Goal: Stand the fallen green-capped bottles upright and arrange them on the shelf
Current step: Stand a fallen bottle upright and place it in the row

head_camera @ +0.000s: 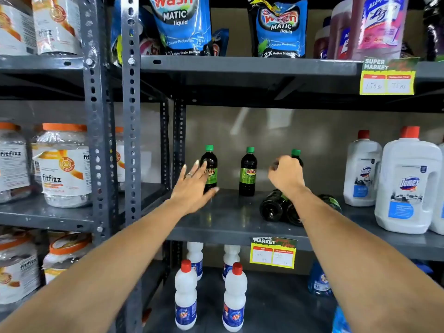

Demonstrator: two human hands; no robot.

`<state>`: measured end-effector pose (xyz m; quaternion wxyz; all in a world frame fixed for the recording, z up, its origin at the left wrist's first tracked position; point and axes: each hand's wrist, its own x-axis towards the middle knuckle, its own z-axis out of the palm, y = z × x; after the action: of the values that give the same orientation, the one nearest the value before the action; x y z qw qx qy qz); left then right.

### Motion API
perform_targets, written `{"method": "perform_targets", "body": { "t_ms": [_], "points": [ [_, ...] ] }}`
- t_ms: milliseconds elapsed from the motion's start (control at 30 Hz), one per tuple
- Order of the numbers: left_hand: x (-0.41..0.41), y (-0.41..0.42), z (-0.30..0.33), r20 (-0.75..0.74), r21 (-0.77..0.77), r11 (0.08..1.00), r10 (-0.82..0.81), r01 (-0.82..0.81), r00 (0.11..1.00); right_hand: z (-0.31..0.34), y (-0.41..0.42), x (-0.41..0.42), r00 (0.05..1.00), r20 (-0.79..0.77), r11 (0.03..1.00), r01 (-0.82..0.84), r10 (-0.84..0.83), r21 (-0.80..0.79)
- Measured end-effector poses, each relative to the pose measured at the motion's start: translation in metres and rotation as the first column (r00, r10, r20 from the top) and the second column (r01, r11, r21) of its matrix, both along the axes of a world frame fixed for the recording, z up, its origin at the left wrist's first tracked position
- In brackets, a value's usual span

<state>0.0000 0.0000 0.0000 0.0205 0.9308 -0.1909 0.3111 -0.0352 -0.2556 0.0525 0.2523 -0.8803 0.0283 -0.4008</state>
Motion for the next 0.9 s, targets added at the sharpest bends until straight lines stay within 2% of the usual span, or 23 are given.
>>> {"method": "perform_targets", "body": {
  "t_ms": [133, 233, 267, 333, 400, 467, 600, 767, 833, 900],
  "points": [
    [0.000, 0.029, -0.025, -0.299, 0.017, 0.998, -0.058, 0.066, 0.952, -0.004, -0.001, 0.007, 0.947, -0.295, 0.992, 0.122, -0.125, -0.027],
    [-0.008, 0.039, -0.043, -0.452, -0.096, 0.995, -0.070, 0.029, 0.889, -0.018, -0.001, 0.012, 0.885, -0.407, 0.972, 0.184, -0.227, -0.143],
    [-0.009, 0.045, -0.048, -0.473, -0.169, 0.986, -0.086, 0.005, 0.877, -0.022, 0.002, 0.016, 0.870, -0.418, 0.961, 0.195, -0.261, -0.195],
    [-0.017, 0.048, -0.052, -0.477, -0.211, 0.978, -0.098, -0.006, 0.873, -0.023, 0.006, 0.018, 0.832, -0.436, 0.926, 0.220, -0.342, -0.306],
    [-0.024, 0.049, -0.055, -0.486, -0.133, 0.991, -0.065, 0.000, 0.872, -0.022, 0.011, 0.020, 0.782, -0.472, 0.894, 0.235, -0.407, -0.382],
    [-0.027, 0.053, -0.055, -0.498, -0.052, 0.998, -0.006, -0.023, 0.867, -0.020, 0.014, 0.023, 0.743, -0.527, 0.894, 0.222, -0.414, -0.389],
    [-0.032, 0.061, -0.059, -0.472, -0.021, 0.999, 0.031, -0.047, 0.881, -0.020, 0.012, 0.027, 0.707, -0.597, 0.919, 0.214, -0.379, -0.330],
    [-0.035, 0.070, -0.063, -0.398, 0.016, 1.000, 0.029, -0.025, 0.917, -0.029, 0.013, 0.039, 0.669, -0.719, 0.982, 0.141, -0.189, -0.128],
    [-0.033, 0.071, -0.064, -0.402, 0.022, 0.999, 0.046, -0.040, 0.915, -0.034, 0.012, 0.044, 0.725, -0.668, 0.984, 0.169, -0.168, -0.064],
    [-0.030, 0.070, -0.065, -0.397, 0.047, 0.998, 0.064, -0.050, 0.916, -0.040, 0.012, 0.046, 0.799, -0.585, 0.972, 0.223, -0.139, 0.074]
  ]
}}
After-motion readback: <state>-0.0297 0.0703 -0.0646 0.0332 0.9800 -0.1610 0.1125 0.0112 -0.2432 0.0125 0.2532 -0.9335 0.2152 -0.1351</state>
